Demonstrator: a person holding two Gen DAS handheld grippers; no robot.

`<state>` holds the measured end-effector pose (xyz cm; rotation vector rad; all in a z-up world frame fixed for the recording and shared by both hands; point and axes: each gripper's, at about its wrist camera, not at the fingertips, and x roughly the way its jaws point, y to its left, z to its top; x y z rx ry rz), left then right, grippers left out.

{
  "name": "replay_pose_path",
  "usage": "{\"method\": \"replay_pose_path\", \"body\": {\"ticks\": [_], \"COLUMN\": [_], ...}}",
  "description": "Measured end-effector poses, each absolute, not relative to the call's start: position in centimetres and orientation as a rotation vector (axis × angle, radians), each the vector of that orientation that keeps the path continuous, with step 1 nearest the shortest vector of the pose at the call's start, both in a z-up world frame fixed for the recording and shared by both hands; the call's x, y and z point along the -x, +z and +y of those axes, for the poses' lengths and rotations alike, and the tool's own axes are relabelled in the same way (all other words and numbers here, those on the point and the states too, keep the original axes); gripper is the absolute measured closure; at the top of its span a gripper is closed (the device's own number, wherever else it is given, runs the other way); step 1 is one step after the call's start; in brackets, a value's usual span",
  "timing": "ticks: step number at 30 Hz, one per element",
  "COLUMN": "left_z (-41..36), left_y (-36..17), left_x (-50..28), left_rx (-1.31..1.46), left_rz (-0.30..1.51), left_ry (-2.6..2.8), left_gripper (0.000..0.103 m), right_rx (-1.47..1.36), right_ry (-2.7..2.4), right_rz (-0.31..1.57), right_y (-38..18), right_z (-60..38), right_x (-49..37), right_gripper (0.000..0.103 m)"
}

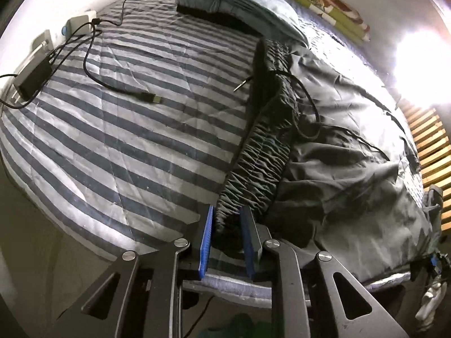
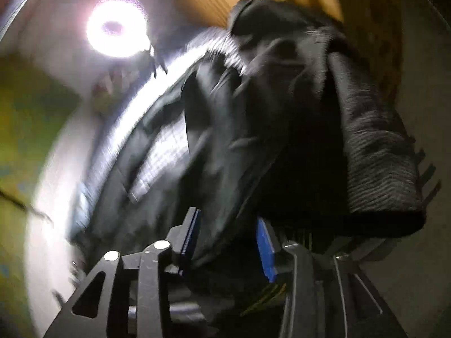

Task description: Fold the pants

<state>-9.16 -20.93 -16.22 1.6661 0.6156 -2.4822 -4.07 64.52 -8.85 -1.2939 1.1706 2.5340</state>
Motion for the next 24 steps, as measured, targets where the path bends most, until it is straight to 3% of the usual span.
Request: {"method": "replay_pose_path", "body": {"ticks": [3,7,8,10,11,15,18,20,24], "left_z": [-21.0,-20.8,-20.7,-20.7,-20.7,-21.0,-20.9,-21.0,-21.2], "left_y": [-16.1,-16.4,-16.5,-16.5,-16.5,-16.6,-16.7,-16.7,-16.8], "left_x": [9.4,9.5,9.5,9.6,9.5,9.7,9.8,9.8,9.7], "left_rx": [-1.669,-1.677,-1.678,-1.681,-1.684,-1.689,-1.689,-1.691,-1.692], "left_rz": [0.625,0.602,0.598,0.591,0.589,0.604,0.596,0.602,0.618], "left_ry": [-2.478,-2.464,-2.462,-2.462,-2.462,-2.457,-2.460,-2.465,-2.469], "left_gripper": [0.082,0.082,0.082,0.082,0.081,0.081,0.081,0.081,0.081], "right_rx": [1.168,1.167,1.166,1.175,1.199,1.478,1.761,1.796,1.713], "right_ry": [2.471,2.451,2.451,2.538,2.601,2.915,2.939,2.931,2.950], "right_rz": [1.237,1.219,1.170,1.056,0.992,0.437,0.149,0.152,0.466], "right_y": [-8.5,-8.2,-8.1,-7.2,-6.6,-6.4,-9.2,-10.0,-8.8], "right_z": [67.1,67.9,67.2,64.3,62.2,49.5,43.2,42.7,46.4], "right_x": [4.4,8.1,9.2,11.0,11.6,12.2,11.1,10.4,9.2], "right_gripper": [0.053,0.053,0.059,0.096,0.096,0.094,0.073,0.070,0.066]}}
